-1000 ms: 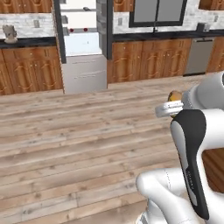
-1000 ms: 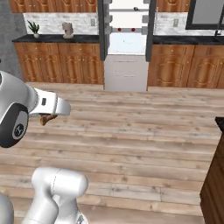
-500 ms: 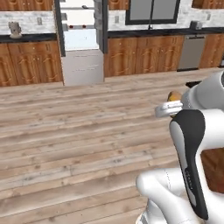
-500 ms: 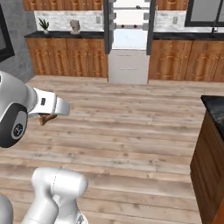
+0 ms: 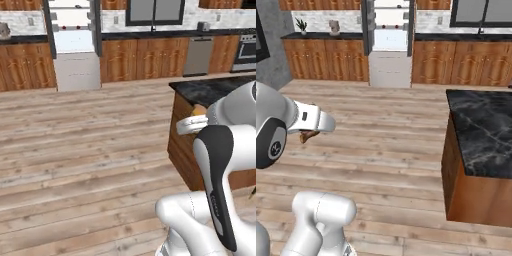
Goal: Gather the bell peppers from the fridge and place them on a tray on the dining counter. Then gather the fish and chicken drumstick from the fridge and place them on the other tray.
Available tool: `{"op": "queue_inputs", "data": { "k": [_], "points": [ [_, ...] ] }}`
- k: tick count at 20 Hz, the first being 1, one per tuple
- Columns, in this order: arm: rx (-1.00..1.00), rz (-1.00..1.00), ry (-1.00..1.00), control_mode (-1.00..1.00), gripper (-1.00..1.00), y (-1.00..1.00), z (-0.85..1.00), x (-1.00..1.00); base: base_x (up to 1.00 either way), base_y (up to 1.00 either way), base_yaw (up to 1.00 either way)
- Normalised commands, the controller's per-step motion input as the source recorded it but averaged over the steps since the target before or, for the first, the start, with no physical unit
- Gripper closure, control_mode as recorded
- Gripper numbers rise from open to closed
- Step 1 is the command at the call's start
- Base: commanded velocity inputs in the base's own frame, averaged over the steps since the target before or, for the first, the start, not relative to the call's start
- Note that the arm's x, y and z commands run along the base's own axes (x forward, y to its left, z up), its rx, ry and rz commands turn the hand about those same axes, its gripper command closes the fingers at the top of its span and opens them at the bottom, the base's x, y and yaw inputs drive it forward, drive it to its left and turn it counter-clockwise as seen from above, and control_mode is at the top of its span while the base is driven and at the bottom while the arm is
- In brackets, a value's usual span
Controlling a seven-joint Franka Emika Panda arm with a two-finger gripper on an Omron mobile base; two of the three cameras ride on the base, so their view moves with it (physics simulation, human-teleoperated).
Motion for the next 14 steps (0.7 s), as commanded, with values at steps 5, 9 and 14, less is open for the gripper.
{"op": "queue_inputs", "data": {
  "k": [5,9,14],
  "points": [
    [0.00,0.00,0.00,1.00,1.00,0.00,0.00,0.00,-0.64,-1.00,0.03],
    [0.00,0.00,0.00,1.00,1.00,0.00,0.00,0.00,-0.21,-1.00,0.01],
    [0.00,0.00,0.00,1.00,1.00,0.00,0.00,0.00,0.12,-1.00,0.00]
  ]
}}
